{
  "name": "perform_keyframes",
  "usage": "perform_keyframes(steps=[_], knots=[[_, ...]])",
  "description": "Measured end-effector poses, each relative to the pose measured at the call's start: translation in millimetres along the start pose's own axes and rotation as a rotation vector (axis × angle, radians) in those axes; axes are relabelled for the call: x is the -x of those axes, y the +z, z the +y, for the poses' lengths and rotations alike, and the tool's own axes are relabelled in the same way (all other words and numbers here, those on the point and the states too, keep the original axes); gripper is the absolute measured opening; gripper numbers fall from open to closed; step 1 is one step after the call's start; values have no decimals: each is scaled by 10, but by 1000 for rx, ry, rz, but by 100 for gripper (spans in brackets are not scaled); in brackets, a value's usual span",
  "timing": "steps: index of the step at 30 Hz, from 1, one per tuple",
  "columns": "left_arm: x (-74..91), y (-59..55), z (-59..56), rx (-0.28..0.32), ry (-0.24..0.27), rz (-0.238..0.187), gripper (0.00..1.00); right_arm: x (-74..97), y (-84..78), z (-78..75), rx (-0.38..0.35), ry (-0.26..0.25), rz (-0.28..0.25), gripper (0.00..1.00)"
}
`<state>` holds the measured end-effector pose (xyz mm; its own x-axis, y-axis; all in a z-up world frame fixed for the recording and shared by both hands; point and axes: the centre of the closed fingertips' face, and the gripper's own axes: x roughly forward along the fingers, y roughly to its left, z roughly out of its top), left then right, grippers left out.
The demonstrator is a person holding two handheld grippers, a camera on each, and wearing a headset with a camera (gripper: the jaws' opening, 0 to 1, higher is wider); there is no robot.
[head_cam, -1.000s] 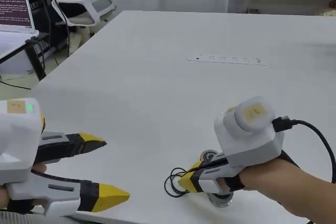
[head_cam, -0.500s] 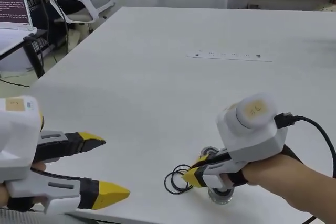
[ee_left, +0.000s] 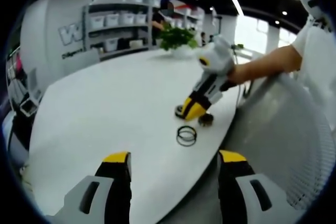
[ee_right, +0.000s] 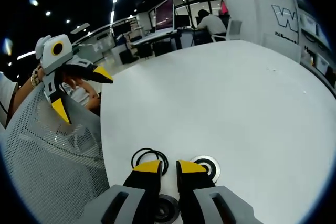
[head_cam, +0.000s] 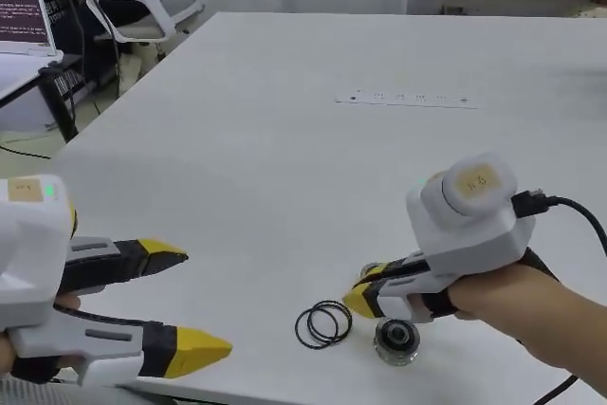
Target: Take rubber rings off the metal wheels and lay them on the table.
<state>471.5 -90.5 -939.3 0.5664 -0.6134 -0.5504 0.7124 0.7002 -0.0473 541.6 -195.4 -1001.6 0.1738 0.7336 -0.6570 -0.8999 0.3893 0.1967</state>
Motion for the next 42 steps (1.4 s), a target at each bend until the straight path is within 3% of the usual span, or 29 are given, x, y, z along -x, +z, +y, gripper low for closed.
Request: perform_keyframes(steps=[5, 7, 10, 13, 17, 20, 23, 28, 31, 35, 42], knots=[[3, -5, -5, -6, -2, 5, 68, 92, 55, -104, 3, -34, -36, 13], [-2, -1, -21, -13, -17, 8, 68, 144, 89, -169, -10, -48, -56, 14], [-17, -38, -51, -81, -37, 51, 68, 232, 123, -297, -45, -80, -89, 15], [-7, -10, -138, -91, -86, 45, 73, 303, 109, -373, -72, -93, -105, 16], [16, 129, -156, -76, -115, 5, 73, 368, 34, -478, -38, -136, -89, 18], [30, 229, -136, -101, -116, 2, 73, 427, 18, -542, -49, -143, -102, 18], [42, 335, -134, -136, -122, -5, 72, 445, 2, -556, -55, -133, -116, 20], [20, 605, -183, -188, -149, -55, 72, 432, -56, -532, -46, -108, -110, 24], [-60, 808, -163, -228, -141, -107, 71, 414, -97, -508, -25, -94, -103, 23], [-225, 981, -127, -230, -137, -146, 69, 380, -150, -486, -6, -90, -76, 23], [-528, 1245, -210, -279, -173, -197, 67, 341, -216, -488, 15, -83, -42, 23]])
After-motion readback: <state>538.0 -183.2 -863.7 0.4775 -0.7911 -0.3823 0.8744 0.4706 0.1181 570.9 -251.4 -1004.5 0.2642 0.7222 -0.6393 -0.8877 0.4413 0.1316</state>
